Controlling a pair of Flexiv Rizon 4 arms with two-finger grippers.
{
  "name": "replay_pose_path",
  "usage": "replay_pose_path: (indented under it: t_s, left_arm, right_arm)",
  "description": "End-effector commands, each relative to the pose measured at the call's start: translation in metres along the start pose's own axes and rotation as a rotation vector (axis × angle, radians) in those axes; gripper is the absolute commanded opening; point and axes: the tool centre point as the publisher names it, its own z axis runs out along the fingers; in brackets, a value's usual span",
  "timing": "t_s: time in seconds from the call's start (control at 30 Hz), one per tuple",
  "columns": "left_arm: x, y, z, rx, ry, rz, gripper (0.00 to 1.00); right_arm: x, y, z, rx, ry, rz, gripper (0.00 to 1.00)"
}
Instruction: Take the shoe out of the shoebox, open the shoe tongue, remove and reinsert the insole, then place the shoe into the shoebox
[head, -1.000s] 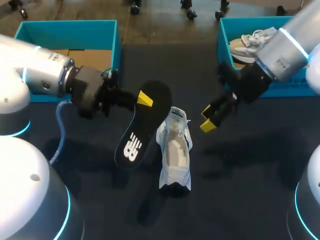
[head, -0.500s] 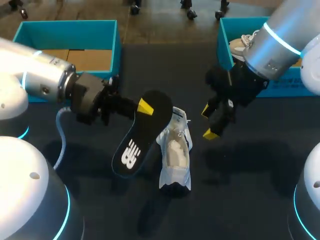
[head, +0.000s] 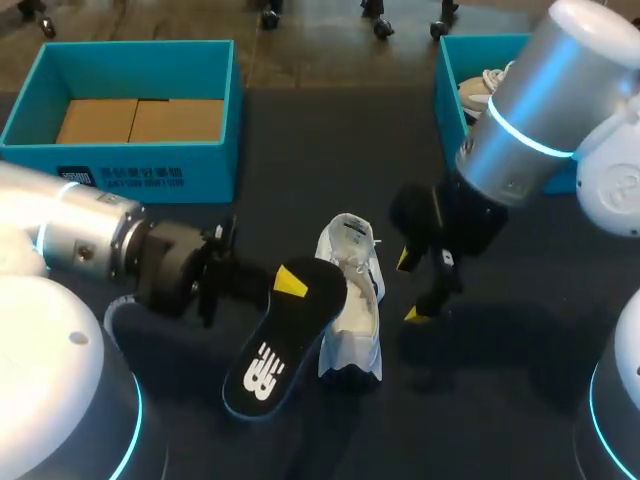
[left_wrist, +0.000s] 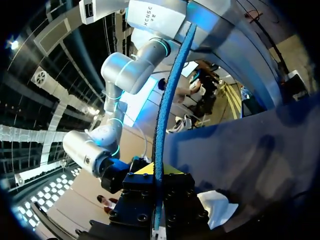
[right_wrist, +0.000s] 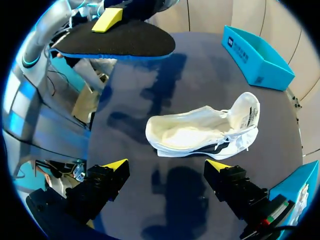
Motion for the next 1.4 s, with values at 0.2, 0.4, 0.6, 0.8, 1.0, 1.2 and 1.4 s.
replay_pose_path:
  t_s: [0.2, 0.4, 0.6, 0.8, 1.0, 1.2, 1.4]
  left_arm:
    - [0.001, -0.007, -0.001, -0.038, -0.001, 0.001, 0.00]
    - [0.024, 0.006, 0.011, 0.009, -0.028, -0.119, 0.00]
    - [0.034, 0.013, 0.018, 0.010, -0.049, -0.158, 0.00]
    - [0.035, 0.021, 0.024, -0.004, -0.046, -0.189, 0.00]
    - [0.035, 0.021, 0.024, -0.004, -0.046, -0.189, 0.00]
    - [0.035, 0.021, 0.024, -0.004, -0.046, -0.189, 0.00]
    - [0.037, 0.024, 0.027, 0.007, -0.040, -0.190, 0.00]
  right_arm:
    - [0.000, 0.000, 0.002, 0.000, 0.000, 0.000, 1.00]
    - [0.002, 0.000, 0.017, 0.017, -0.066, -0.093, 1.00]
    - [0.000, -0.009, 0.032, 0.016, -0.109, -0.103, 1.00]
    - [-0.001, -0.022, 0.043, 0.023, -0.115, -0.036, 1.00]
    - [-0.001, -0.022, 0.043, 0.023, -0.115, -0.036, 1.00]
    - [-0.001, -0.022, 0.043, 0.023, -0.115, -0.036, 1.00]
    - [0.000, -0.021, 0.045, 0.017, -0.115, -0.043, 1.00]
